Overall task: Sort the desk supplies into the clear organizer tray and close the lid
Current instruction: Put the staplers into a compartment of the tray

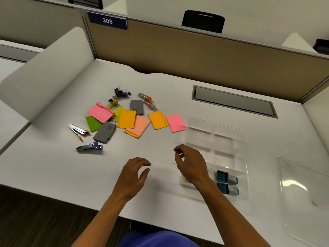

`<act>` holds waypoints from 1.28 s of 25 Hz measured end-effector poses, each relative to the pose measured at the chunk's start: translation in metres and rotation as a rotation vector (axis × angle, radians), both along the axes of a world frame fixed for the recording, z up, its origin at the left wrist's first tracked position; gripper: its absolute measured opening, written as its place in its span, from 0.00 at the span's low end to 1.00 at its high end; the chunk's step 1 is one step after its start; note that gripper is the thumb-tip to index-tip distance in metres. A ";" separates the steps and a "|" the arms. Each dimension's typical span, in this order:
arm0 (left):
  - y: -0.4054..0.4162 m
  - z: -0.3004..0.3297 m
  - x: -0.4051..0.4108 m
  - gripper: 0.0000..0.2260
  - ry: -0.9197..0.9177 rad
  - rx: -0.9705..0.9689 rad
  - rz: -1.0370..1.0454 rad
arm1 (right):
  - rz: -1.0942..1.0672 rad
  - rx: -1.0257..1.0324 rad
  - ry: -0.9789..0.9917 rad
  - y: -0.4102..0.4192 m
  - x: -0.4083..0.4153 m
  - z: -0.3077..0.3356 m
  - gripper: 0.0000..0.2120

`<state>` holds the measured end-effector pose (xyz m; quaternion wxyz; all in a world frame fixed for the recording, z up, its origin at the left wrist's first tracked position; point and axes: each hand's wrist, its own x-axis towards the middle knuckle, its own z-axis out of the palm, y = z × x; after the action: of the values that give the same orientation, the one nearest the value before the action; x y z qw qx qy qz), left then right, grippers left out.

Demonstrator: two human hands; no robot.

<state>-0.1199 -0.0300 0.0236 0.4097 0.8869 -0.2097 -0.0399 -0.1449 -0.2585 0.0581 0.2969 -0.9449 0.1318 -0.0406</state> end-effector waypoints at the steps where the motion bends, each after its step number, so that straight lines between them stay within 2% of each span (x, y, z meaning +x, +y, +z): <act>1: 0.006 0.000 0.003 0.09 -0.004 0.000 0.025 | 0.024 0.010 -0.008 0.007 0.005 0.001 0.12; 6: 0.044 -0.002 0.023 0.10 -0.022 0.018 0.163 | 0.183 0.039 -0.009 0.047 0.038 0.007 0.19; 14: 0.110 -0.013 0.064 0.16 0.018 0.056 0.407 | 0.408 0.004 0.050 0.122 0.097 0.003 0.19; 19: 0.141 -0.024 0.094 0.21 0.062 0.156 0.501 | 0.469 0.005 0.101 0.162 0.121 -0.009 0.19; 23: 0.154 -0.035 0.115 0.24 0.089 0.297 0.491 | 0.489 0.018 0.159 0.186 0.129 -0.023 0.19; 32: 0.164 -0.048 0.134 0.10 0.097 0.270 0.440 | 0.413 0.120 0.311 0.204 0.137 -0.037 0.18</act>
<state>0.0145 0.1339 -0.0247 0.2959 0.9549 0.0153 -0.0200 -0.0084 -0.0548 0.0209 0.3305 -0.9274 -0.0174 0.1745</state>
